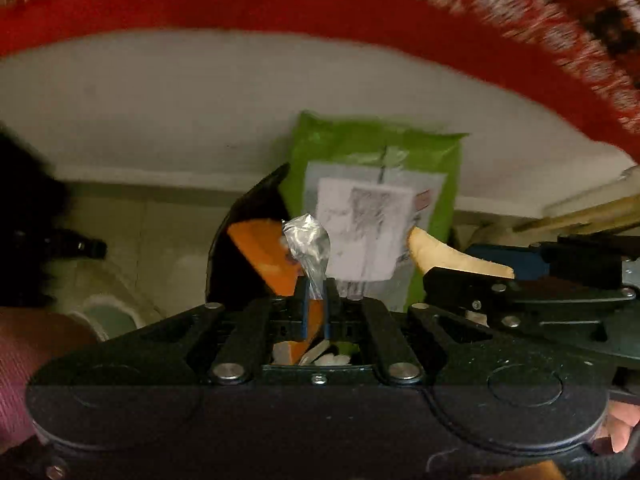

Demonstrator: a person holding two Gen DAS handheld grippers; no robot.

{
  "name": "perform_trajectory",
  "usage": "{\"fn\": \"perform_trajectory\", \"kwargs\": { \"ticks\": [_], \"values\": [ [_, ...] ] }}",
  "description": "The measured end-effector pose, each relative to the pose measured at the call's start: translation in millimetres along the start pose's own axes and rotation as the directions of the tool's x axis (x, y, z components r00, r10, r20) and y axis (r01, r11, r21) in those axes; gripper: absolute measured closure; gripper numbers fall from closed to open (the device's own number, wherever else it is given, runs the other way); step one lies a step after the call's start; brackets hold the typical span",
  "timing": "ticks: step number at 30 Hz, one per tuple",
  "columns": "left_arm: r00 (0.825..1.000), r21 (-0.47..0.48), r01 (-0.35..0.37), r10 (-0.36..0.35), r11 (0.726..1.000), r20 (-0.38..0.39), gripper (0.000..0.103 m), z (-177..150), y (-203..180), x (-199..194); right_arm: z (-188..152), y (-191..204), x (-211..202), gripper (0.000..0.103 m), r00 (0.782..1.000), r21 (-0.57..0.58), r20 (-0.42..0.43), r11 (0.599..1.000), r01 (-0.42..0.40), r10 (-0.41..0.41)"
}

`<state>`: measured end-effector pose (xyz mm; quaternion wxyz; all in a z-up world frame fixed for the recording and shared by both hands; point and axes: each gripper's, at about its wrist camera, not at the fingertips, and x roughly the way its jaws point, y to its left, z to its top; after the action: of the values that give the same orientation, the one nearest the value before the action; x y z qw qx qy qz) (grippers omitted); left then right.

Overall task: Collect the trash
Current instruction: 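Open both tools over the bin to drop the wrapper and peel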

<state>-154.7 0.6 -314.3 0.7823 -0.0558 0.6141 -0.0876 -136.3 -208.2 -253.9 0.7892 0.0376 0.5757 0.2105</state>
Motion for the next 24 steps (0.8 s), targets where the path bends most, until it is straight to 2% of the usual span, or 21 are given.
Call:
{"fn": "perform_trajectory", "kwargs": {
  "ticks": [5,14,15,16,17,19,21,24],
  "values": [
    [0.999,0.010,-0.002,0.003,1.000,-0.041,0.096,-4.6,2.3,12.5,1.9,-7.2,20.0,0.059,0.998,0.035,-0.063,0.999,0.003,-0.001],
    [0.998,0.013,-0.007,0.008,1.000,-0.066,0.092,-3.7,-5.8,28.5,4.6,-19.1,27.2,0.055,0.996,0.086,-0.086,0.996,0.014,-0.006],
    [0.998,0.014,-0.011,0.012,1.000,-0.066,0.092,-3.7,-5.7,29.0,4.2,-19.8,26.7,0.048,0.996,0.089,-0.086,0.996,0.014,-0.006],
    [0.998,0.015,-0.015,0.016,1.000,-0.066,0.090,-3.6,-5.4,29.2,4.2,-20.0,27.1,0.041,0.996,0.090,-0.084,0.996,0.015,-0.008],
    [0.998,0.015,-0.020,0.021,1.000,-0.065,0.088,-3.6,-5.0,29.3,4.5,-20.2,29.1,0.040,0.997,0.093,-0.082,0.996,0.013,-0.005],
    [0.998,0.010,-0.023,0.023,1.000,-0.064,0.073,-3.0,-4.4,29.6,4.1,-20.6,29.6,0.034,0.997,0.095,-0.079,0.995,0.008,0.000],
    [0.998,0.006,-0.030,0.031,1.000,-0.057,0.066,-2.9,-4.6,28.5,3.5,-20.5,31.2,0.032,0.997,0.096,-0.076,0.995,0.013,-0.006],
    [0.998,0.018,-0.037,0.038,0.999,-0.046,0.063,-2.4,-5.7,24.3,3.0,-20.6,26.9,0.030,0.998,0.103,-0.061,0.994,0.021,-0.015]
  ]
}}
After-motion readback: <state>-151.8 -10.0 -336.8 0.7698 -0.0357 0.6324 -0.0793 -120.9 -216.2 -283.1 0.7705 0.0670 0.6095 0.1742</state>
